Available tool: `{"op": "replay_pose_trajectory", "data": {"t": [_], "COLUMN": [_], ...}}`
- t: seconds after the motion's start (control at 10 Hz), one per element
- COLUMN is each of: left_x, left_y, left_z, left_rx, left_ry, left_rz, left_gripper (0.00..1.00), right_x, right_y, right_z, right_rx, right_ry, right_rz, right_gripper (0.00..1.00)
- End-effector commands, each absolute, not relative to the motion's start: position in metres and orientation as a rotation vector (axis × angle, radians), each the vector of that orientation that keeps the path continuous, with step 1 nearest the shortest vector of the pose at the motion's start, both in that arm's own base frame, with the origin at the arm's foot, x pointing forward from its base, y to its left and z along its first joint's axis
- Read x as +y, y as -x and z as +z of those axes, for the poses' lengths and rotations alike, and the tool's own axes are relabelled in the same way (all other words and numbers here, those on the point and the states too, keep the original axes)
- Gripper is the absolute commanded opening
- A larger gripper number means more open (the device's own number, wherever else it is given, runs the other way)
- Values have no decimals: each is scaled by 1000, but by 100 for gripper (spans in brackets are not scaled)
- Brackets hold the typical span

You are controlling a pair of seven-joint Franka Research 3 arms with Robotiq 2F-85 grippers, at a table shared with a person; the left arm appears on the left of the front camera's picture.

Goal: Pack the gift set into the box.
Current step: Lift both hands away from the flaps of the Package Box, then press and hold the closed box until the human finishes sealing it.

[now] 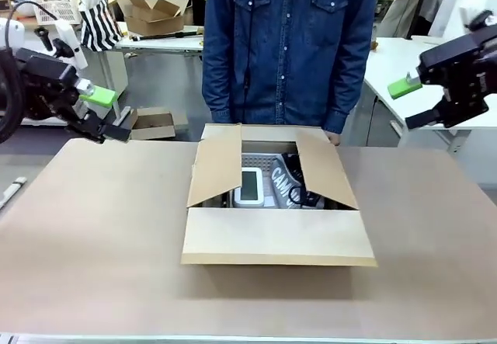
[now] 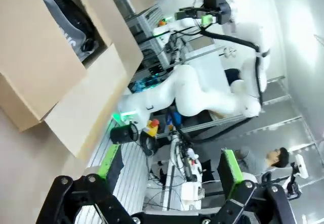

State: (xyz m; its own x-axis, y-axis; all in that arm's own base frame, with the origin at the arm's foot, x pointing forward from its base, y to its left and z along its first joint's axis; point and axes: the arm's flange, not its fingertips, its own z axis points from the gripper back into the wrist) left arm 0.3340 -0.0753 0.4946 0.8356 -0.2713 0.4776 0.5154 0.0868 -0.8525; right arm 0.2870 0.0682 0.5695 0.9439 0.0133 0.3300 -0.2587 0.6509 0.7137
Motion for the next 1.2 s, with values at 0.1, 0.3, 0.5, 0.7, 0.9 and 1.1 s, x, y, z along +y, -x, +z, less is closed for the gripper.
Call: {"op": "replay_pose_trajectory", "data": {"t": [0.1, 0.3, 0.5, 0.7, 0.9, 1.1], "left_x": [-92, -92, -92, -92, -92, -92], "left_y": [-331, -331, -331, -331, -331, -331], "left_z": [511, 511, 511, 511, 511, 511], "left_rx": [-264, -264, -264, -264, -264, -264], "left_ry": [1284, 1284, 1284, 1284, 1284, 1284], "left_rz": [-604, -604, -604, -604, -604, -604], "left_gripper": [100, 100, 100, 100, 100, 100], "right_x": [87, 87, 87, 87, 87, 87], "right_y": [-280, -280, -280, -280, -280, -280], "right_z": [579, 579, 579, 579, 579, 579], "right_rx": [-368, -368, -368, -368, -368, -368], "right_ry": [-792, -792, -792, -792, -792, -792], "right_rz": [248, 248, 248, 248, 248, 248], "right_gripper": [100, 100, 100, 100, 100, 100]}}
